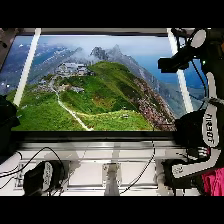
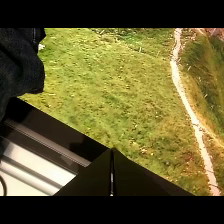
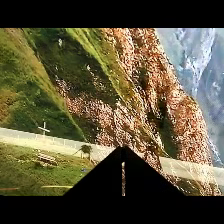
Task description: Fold the clothes and pants, and hang the long-sleeved shirts on hangers.
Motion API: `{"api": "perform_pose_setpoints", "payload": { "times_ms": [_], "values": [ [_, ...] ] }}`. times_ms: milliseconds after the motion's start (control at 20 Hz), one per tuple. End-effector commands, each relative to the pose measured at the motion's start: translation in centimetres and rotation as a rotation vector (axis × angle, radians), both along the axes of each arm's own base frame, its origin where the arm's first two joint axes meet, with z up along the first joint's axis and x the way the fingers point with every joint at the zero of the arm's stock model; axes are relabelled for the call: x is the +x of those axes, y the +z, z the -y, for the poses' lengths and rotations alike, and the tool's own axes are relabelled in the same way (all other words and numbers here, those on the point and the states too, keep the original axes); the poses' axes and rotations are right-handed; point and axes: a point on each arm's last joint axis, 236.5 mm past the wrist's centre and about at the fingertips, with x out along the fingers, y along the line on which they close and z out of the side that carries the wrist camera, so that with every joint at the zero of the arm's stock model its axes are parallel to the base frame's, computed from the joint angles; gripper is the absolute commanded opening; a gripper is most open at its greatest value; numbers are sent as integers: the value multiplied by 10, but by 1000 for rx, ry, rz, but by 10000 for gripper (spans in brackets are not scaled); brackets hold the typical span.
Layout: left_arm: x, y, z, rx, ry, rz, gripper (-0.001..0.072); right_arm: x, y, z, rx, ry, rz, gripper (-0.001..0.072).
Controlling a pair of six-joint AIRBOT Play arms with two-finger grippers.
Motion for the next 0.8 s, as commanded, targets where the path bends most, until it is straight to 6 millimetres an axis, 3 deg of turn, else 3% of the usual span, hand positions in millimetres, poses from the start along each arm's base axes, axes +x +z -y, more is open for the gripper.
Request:
{"api": "perform_pose_setpoints", "payload": {
  "times_ms": [0,50,250,350,400,500,550,750],
  "values": [
    [-1,0,-2,9,5,-5,12,0,1,0,0,-1,2,29],
    [-6,0,-14,53,26,-26,12,0,1,0,0,-1,2,29],
    [-53,7,-110,353,329,-214,12,0,1,0,0,-1,2,29],
    [-60,1,-134,430,365,-325,41,0,1,0,0,-1,2,29],
    [-56,-8,-138,429,353,-370,178,0,1,0,0,-1,2,29],
    [-50,-25,-147,443,310,-464,638,0,1,0,0,-1,2,29],
    [-48,-32,-155,458,308,-509,670,0,1,0,0,-1,2,29],
    [-30,-69,-173,470,252,-631,671,0,1,0,0,-1,2,29]
  ]
}}
